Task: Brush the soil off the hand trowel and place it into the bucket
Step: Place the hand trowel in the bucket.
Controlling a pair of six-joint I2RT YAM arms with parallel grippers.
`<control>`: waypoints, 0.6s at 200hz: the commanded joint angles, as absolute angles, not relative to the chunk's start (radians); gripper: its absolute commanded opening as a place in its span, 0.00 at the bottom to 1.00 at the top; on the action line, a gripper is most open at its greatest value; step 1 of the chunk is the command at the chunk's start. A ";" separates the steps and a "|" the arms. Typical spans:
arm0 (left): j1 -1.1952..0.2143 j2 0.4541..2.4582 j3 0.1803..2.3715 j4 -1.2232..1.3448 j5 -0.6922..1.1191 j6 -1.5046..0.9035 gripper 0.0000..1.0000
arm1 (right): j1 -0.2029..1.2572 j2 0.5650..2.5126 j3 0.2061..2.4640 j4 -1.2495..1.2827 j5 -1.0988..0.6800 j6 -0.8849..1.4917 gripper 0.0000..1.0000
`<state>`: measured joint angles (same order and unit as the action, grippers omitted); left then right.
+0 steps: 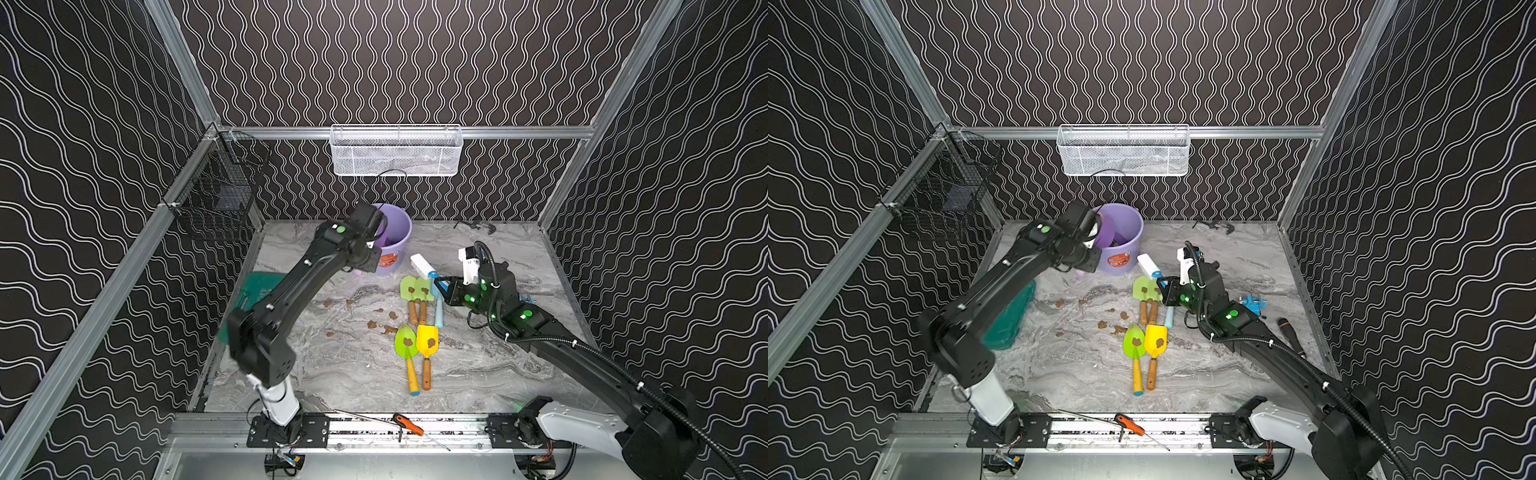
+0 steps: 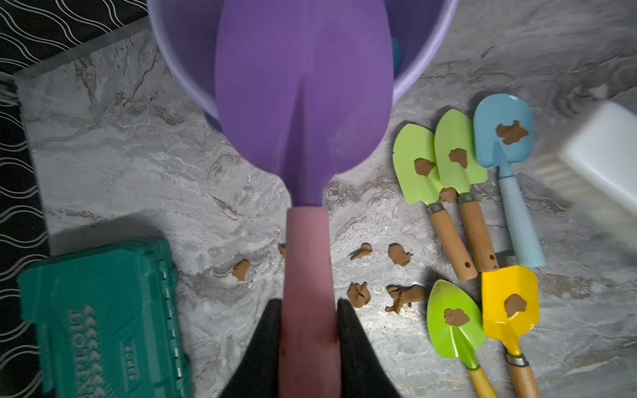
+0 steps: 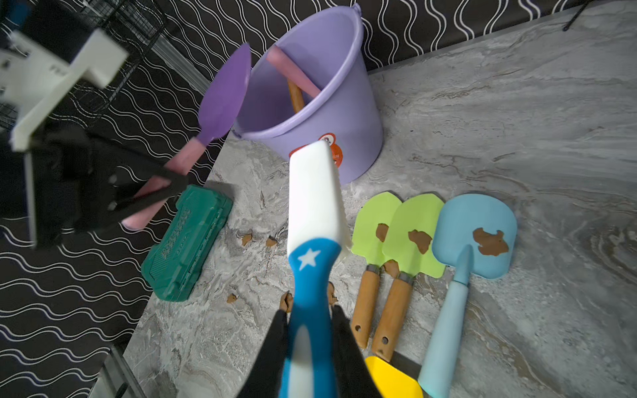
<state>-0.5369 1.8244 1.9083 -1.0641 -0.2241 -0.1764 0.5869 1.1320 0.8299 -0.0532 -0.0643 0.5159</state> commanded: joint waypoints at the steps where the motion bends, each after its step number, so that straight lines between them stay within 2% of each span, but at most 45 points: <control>1: -0.536 1.928 2.048 -1.125 -0.294 -0.125 0.00 | 0.582 1.105 0.805 -0.023 -0.047 0.525 0.00; 51: -0.525 2.182 2.361 -1.237 -0.341 -0.112 0.00 | 0.574 1.087 0.762 -0.009 -0.076 0.526 0.00; 65: -0.517 2.211 2.393 -1.242 -0.347 -0.114 0.16 | 0.572 1.076 0.749 -0.004 -0.075 0.526 0.00; 75: -0.515 2.215 2.401 -1.237 -0.357 -0.116 0.31 | 0.571 1.069 0.741 0.000 -0.074 0.528 0.00; 92: -0.513 2.208 2.395 -1.215 -0.381 -0.117 0.45 | 0.568 1.058 0.726 0.005 -0.071 0.532 0.00; 120: -0.512 2.135 2.330 -1.135 -0.420 -0.144 0.53 | 0.563 1.046 0.706 0.004 -0.072 0.537 0.00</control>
